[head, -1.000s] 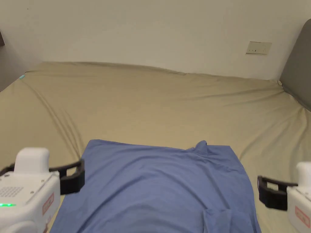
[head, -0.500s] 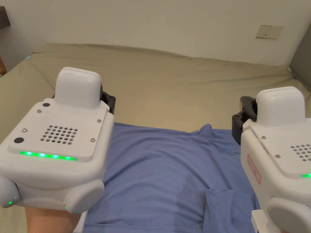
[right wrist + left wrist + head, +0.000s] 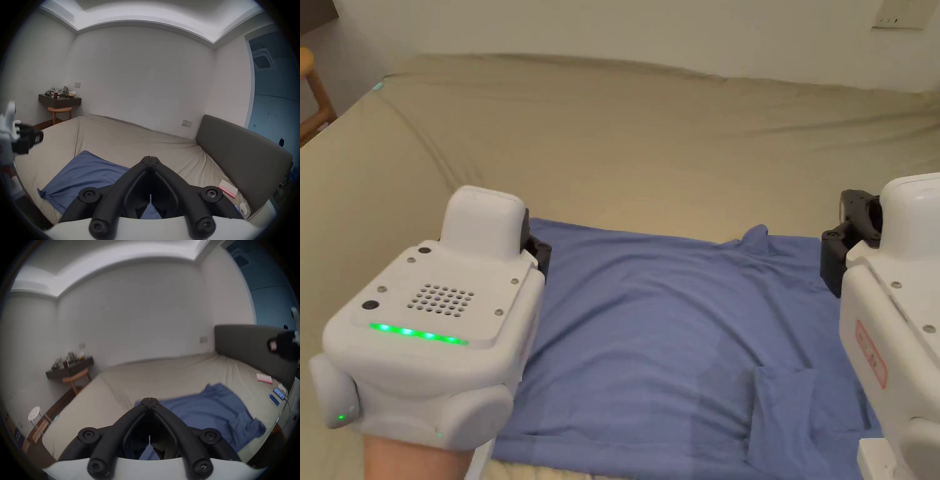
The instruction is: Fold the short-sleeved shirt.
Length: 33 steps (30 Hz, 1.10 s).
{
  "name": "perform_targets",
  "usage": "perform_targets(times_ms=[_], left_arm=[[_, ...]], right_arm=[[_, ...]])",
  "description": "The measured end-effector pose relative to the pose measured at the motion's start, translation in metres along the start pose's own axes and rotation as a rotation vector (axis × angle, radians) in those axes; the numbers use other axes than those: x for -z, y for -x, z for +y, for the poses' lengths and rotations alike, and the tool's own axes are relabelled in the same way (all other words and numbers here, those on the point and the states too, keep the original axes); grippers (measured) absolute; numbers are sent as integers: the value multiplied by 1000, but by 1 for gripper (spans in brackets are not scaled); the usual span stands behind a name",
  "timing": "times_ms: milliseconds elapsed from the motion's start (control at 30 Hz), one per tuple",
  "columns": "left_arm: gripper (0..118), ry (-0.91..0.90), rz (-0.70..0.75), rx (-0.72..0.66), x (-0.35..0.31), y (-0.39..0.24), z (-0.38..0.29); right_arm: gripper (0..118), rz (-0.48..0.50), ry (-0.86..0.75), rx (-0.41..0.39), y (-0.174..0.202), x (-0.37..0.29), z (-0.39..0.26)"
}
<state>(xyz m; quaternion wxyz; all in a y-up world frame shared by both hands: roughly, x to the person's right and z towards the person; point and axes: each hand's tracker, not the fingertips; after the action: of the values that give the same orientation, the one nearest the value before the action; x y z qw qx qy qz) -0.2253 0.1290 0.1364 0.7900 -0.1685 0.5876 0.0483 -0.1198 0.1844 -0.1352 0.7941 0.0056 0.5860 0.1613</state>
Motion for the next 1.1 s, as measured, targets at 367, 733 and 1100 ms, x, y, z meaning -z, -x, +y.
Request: perform_targets(times_ms=[367,733,1100], left_arm=[[114,661,119,-36,50,62,-196],[79,699,108,-143,66,82,-230],[4,554,50,-111,43,60,-190]], right_arm=[[0,0,169,21,-14,26,-47],[0,-28,229,23,-17,35,-54],[0,-60,253,27,-39,20,-60]])
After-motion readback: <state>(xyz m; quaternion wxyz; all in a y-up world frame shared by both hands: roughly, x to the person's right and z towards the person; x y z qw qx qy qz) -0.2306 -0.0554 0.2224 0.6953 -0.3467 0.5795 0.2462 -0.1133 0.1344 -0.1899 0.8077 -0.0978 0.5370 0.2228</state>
